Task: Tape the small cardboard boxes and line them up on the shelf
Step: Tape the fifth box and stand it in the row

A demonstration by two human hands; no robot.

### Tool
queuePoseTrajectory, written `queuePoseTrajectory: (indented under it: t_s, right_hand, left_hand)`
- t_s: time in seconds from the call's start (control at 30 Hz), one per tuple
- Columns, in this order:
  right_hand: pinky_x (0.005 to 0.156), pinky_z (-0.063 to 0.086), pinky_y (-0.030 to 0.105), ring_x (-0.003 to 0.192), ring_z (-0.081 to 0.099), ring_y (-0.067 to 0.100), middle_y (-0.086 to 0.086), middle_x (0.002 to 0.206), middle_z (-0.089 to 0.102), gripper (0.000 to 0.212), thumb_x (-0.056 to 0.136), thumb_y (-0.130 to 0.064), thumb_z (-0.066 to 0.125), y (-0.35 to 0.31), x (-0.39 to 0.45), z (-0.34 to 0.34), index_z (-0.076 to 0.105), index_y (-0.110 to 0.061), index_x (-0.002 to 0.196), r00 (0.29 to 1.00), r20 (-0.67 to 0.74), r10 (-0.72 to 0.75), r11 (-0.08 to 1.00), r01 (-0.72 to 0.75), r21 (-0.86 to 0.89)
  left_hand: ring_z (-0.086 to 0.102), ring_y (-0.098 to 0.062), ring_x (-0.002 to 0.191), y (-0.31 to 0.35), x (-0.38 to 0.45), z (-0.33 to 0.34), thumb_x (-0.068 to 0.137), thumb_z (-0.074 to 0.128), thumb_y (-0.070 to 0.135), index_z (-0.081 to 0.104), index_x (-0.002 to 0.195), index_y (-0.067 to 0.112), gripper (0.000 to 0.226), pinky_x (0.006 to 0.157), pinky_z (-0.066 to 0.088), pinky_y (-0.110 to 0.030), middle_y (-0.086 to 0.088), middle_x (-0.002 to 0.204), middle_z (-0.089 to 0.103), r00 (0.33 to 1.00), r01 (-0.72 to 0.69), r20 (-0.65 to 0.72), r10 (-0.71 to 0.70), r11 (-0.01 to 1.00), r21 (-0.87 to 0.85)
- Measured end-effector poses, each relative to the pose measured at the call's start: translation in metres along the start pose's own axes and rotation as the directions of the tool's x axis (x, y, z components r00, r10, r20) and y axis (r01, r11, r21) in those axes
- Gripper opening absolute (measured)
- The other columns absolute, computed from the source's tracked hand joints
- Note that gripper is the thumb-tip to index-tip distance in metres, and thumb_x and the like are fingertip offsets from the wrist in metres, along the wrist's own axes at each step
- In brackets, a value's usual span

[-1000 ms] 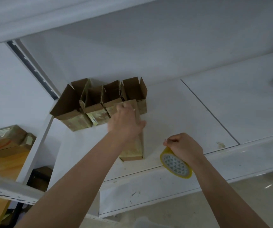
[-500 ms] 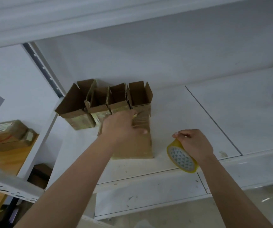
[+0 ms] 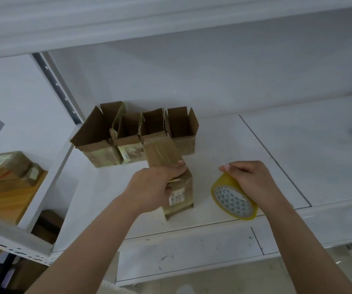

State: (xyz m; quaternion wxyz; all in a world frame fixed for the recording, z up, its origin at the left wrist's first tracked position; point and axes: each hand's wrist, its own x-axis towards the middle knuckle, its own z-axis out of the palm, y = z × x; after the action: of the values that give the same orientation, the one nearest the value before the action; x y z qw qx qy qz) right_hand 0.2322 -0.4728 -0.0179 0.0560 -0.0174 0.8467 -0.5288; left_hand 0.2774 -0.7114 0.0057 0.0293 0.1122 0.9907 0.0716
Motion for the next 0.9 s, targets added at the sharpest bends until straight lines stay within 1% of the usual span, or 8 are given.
queuePoseTrajectory:
  t_s: [0.13, 0.27, 0.37, 0.47, 0.6, 0.7, 0.8, 0.9]
  right_hand:
    - [0.090, 0.055, 0.042, 0.086, 0.069, 0.006, -0.020, 0.087, 0.074, 0.017, 0.090, -0.038, 0.064, -0.021, -0.002, 0.004, 0.077, -0.042, 0.080, 0.993, 0.080, -0.088, 0.993, 0.082, 0.080]
    - [0.088, 0.056, 0.036, 0.084, 0.069, 0.000, -0.021, 0.089, 0.074, 0.015, 0.091, -0.036, 0.064, -0.035, -0.006, 0.007, 0.078, -0.039, 0.087, 0.979, 0.139, -0.152, 0.986, 0.140, 0.093]
    - [0.084, 0.056, 0.032, 0.080, 0.070, 0.000, -0.019, 0.087, 0.074, 0.015, 0.090, -0.037, 0.064, -0.045, -0.009, 0.009, 0.078, -0.039, 0.087, 0.970, 0.153, -0.187, 0.981, 0.176, 0.083]
    - [0.071, 0.056, 0.031, 0.070, 0.070, 0.008, -0.008, 0.077, 0.074, 0.021, 0.091, -0.041, 0.062, -0.054, -0.013, 0.011, 0.078, -0.038, 0.077, 0.964, 0.171, -0.202, 0.979, 0.199, 0.038]
    - [0.071, 0.058, 0.033, 0.072, 0.072, 0.014, -0.002, 0.079, 0.075, 0.026, 0.096, -0.032, 0.056, -0.058, -0.015, 0.013, 0.078, -0.033, 0.082, 0.958, 0.239, -0.157, 0.988, 0.150, 0.048]
    - [0.083, 0.054, 0.032, 0.083, 0.071, 0.010, -0.009, 0.092, 0.074, 0.020, 0.091, -0.046, 0.058, -0.058, -0.014, 0.012, 0.073, -0.038, 0.102, 0.944, 0.322, -0.074, 0.993, 0.039, 0.116]
    - [0.084, 0.055, 0.033, 0.092, 0.071, 0.020, -0.001, 0.098, 0.075, 0.061, 0.062, -0.059, 0.070, -0.056, -0.011, 0.008, 0.070, -0.028, 0.114, 0.919, 0.378, -0.109, 0.973, 0.020, 0.232]
    - [0.083, 0.055, 0.037, 0.091, 0.071, 0.026, 0.006, 0.095, 0.075, 0.064, 0.053, -0.062, 0.072, -0.055, -0.006, 0.000, 0.075, -0.022, 0.103, 0.902, 0.399, -0.167, 0.963, 0.063, 0.261]
  left_hand:
    - [0.048, -0.007, 0.127, -0.021, -0.008, -0.011, 0.090, 0.059, 0.016, 0.038, 0.144, 0.047, 0.066, 0.101, 0.044, -0.029, 0.026, 0.147, 0.041, 0.995, -0.018, 0.090, 0.031, 0.990, -0.142]
    - [0.064, -0.001, 0.095, -0.007, -0.006, -0.015, 0.093, 0.061, 0.041, 0.066, 0.116, 0.035, 0.024, 0.081, 0.051, -0.025, 0.017, 0.109, 0.070, 0.962, 0.013, -0.216, -0.165, 0.820, -0.572]
    - [0.068, -0.002, 0.076, 0.020, 0.000, -0.018, 0.081, 0.050, 0.075, 0.069, 0.091, 0.028, 0.052, 0.072, 0.054, -0.027, 0.013, 0.082, 0.074, 0.921, 0.022, -0.241, -0.305, 0.660, -0.751]
    - [0.068, -0.002, 0.064, 0.038, 0.004, -0.021, 0.064, 0.045, 0.090, 0.069, 0.078, 0.022, 0.073, 0.067, 0.055, -0.027, 0.013, 0.067, 0.071, 0.941, 0.045, -0.193, -0.277, 0.671, -0.740]
    - [0.066, -0.013, 0.060, 0.044, 0.007, -0.018, 0.074, 0.066, 0.066, 0.060, 0.064, 0.025, 0.042, 0.064, 0.057, -0.036, 0.002, 0.060, 0.067, 0.928, 0.044, -0.231, -0.294, 0.700, -0.713]
    - [0.066, -0.017, 0.060, 0.038, 0.003, -0.017, 0.085, 0.071, 0.041, 0.060, 0.065, 0.020, 0.031, 0.066, 0.058, -0.043, 0.000, 0.060, 0.066, 0.920, 0.022, -0.241, -0.308, 0.656, -0.754]
    - [0.060, -0.009, 0.050, 0.026, -0.005, -0.015, 0.088, 0.068, 0.040, 0.062, 0.066, 0.016, 0.033, 0.058, 0.055, -0.036, 0.006, 0.054, 0.064, 0.880, 0.050, -0.269, -0.391, 0.641, -0.766]
    - [0.058, -0.004, 0.048, 0.012, -0.018, -0.010, 0.088, 0.067, 0.040, 0.061, 0.063, 0.020, 0.032, 0.055, 0.050, -0.026, 0.008, 0.053, 0.064, 0.837, 0.072, -0.285, -0.467, 0.610, -0.789]
